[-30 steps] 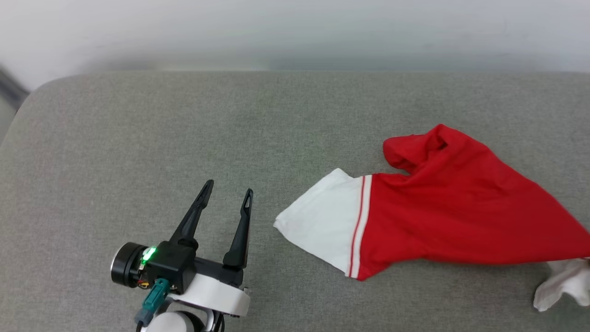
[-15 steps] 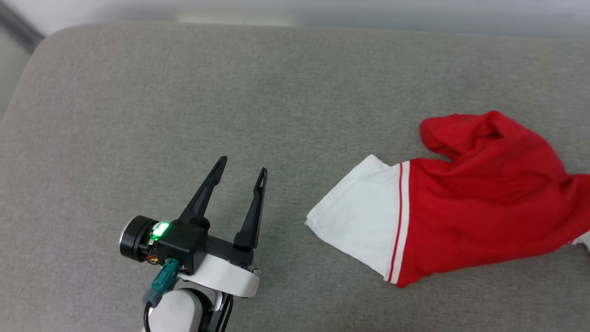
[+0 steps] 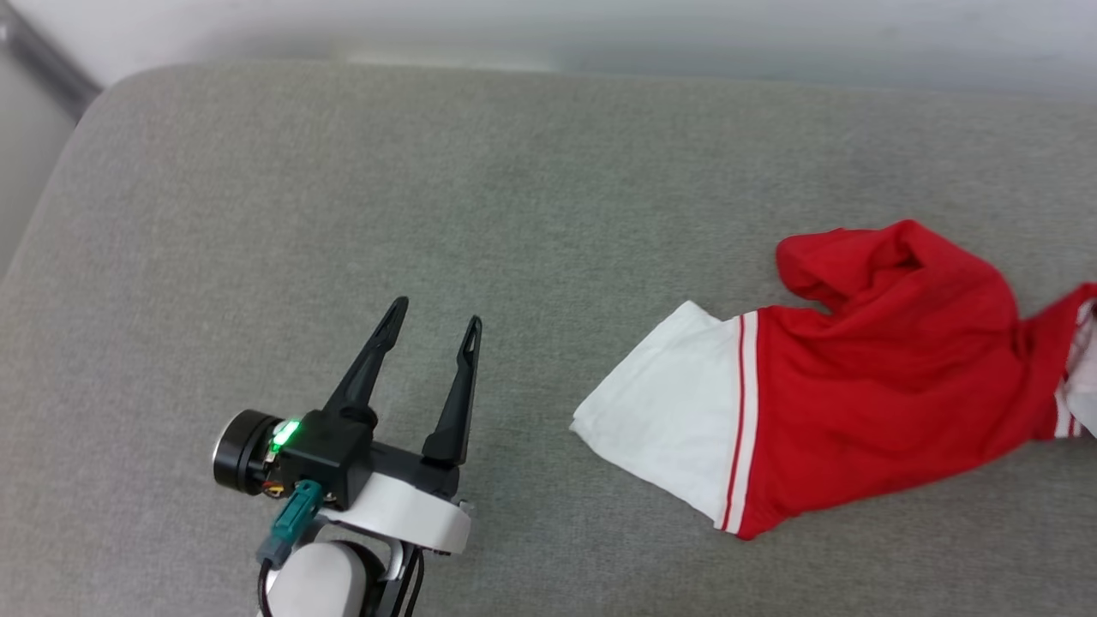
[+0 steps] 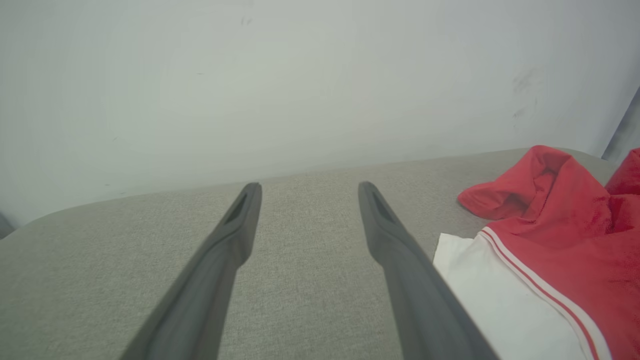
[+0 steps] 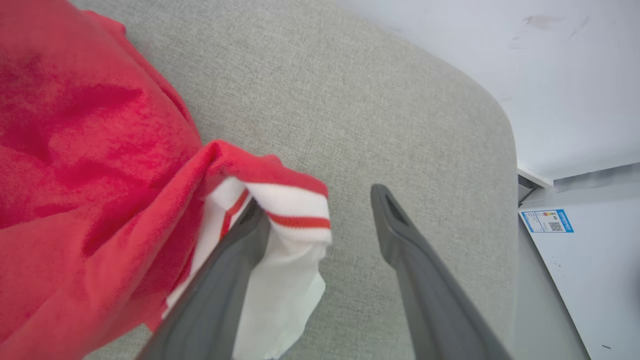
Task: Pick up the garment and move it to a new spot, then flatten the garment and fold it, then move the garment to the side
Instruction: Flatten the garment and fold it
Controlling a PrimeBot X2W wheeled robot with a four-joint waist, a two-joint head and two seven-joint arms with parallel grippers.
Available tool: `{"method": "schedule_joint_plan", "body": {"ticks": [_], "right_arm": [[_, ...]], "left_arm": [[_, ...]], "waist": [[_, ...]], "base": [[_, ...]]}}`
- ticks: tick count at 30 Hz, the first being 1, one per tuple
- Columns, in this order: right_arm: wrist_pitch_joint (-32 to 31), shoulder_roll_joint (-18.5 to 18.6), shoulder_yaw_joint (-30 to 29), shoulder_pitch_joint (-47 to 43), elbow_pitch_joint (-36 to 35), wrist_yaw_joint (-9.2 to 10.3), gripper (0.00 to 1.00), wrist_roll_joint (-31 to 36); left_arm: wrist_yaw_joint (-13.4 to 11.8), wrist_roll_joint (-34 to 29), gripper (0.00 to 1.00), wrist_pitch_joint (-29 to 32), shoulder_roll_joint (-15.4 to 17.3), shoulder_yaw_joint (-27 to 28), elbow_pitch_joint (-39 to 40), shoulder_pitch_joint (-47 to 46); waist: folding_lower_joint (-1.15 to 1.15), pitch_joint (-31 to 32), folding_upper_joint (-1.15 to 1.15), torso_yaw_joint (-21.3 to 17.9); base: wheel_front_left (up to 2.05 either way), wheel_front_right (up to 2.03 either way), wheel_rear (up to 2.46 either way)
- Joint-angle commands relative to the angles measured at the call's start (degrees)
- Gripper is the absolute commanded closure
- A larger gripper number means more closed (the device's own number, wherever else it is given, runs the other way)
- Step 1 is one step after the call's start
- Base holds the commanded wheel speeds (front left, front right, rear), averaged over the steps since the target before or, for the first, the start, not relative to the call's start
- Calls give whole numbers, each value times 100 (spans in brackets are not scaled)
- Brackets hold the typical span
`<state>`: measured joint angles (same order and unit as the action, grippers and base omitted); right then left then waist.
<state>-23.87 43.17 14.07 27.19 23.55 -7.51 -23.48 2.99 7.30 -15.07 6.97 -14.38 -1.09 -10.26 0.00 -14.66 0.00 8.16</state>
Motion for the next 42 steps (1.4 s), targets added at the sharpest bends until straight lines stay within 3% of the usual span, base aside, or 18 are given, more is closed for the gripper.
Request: {"method": "schedule_joint_plan", "body": {"ticks": [1, 12, 22, 28, 30, 36, 42], "right_arm": [[193, -35, 40, 104, -69, 4, 0, -43], [926, -651, -801, -633, -1132, 4, 0, 12], [1294, -1746, -2018, -1960, -2474, 4, 0, 325], [1472, -2239, -2306, -2323, -2991, 4, 0, 471], [1473, -2331, -2352, -2416, -3139, 4, 0, 530], [1389, -2472, -2396, -2421, -3465, 4, 0, 601], [1410, -2545, -2301, -2347, -3501, 4, 0, 670]], "left_arm": [[2, 37, 0, -15, 25, 63, 29, 89], [-10, 120, 0, -15, 64, 315, 219, 511], [13, 117, 0, -15, 38, 292, 305, 680], [80, 224, 0, 134, 8, 189, 402, 732], [126, 278, 0, 516, 43, 85, 485, 680], [243, 428, 0, 2906, 300, -341, 720, 521], [185, 357, 0, 4157, 508, -441, 603, 312]], "waist": [[0, 210, 0, -183], [0, 727, 0, -810], [0, 827, 0, -999], [0, 764, 0, -1076], [0, 704, 0, -1092], [0, 445, 0, -1177], [0, 196, 0, -1316]], "base": [[0, 0, 0], [0, 0, 0], [0, 0, 0], [0, 0, 0], [0, 0, 0], [0, 0, 0], [0, 0, 0]]}}
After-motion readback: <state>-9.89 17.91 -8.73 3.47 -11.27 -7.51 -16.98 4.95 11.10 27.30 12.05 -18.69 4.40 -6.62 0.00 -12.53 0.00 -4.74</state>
